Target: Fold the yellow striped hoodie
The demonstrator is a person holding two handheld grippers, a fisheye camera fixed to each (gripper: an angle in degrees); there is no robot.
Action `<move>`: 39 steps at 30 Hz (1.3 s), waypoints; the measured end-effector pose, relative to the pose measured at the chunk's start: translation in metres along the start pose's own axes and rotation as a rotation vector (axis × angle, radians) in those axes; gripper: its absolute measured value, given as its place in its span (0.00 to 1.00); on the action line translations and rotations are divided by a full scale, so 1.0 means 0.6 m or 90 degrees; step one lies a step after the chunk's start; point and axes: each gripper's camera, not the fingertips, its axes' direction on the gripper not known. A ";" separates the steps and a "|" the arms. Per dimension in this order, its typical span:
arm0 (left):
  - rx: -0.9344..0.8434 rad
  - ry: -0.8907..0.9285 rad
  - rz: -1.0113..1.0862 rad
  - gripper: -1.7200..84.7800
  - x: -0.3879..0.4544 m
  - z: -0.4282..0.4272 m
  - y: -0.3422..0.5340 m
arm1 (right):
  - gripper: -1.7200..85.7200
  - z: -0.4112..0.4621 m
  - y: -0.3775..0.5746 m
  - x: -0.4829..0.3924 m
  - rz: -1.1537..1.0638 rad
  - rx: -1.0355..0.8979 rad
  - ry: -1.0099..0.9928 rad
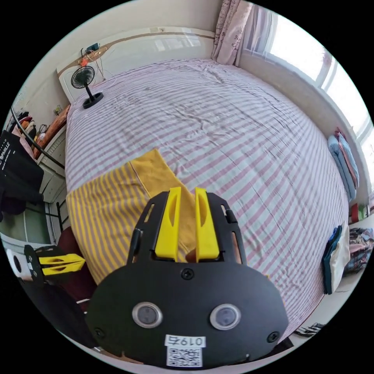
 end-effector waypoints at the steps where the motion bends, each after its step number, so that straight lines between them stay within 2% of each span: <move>1: -0.016 -0.011 0.006 0.03 -0.002 0.007 -0.001 | 0.11 0.021 -0.033 -0.004 -0.023 -0.020 -0.001; 5: -0.132 -0.006 0.004 0.03 -0.016 0.064 0.007 | 0.11 0.091 -0.128 -0.029 -0.122 -0.106 -0.016; 10: -0.134 0.009 -0.008 0.03 -0.014 0.075 0.014 | 0.03 0.150 -0.188 -0.043 -0.185 -0.192 -0.024; 15: -0.154 -0.005 0.016 0.03 0.004 0.086 0.004 | 0.01 0.146 -0.230 -0.036 -0.161 -0.130 0.010; 17: -0.155 -0.004 0.015 0.03 0.006 0.088 0.002 | 0.02 0.170 -0.231 -0.048 -0.180 -0.154 0.025; 22: -0.142 0.019 -0.003 0.03 0.001 0.085 -0.002 | 0.09 0.154 -0.254 -0.047 -0.177 -0.149 0.014; 26: -0.057 0.034 -0.036 0.03 -0.020 0.041 0.003 | 0.09 0.100 -0.282 -0.038 -0.174 -0.091 -0.036; 29: 0.008 -0.013 -0.095 0.03 -0.059 0.011 0.005 | 0.10 0.082 -0.300 -0.047 -0.171 -0.061 -0.074; 31: -0.005 -0.041 -0.111 0.03 -0.081 0.020 -0.001 | 0.11 0.088 -0.310 -0.055 -0.165 -0.060 -0.097; 35: -0.105 -0.108 -0.094 0.03 -0.098 0.079 -0.009 | 0.08 0.127 -0.323 -0.068 -0.140 -0.109 -0.134; 39: -0.112 -0.128 -0.082 0.03 -0.081 0.100 -0.004 | 0.02 0.151 -0.316 -0.071 -0.128 -0.136 -0.152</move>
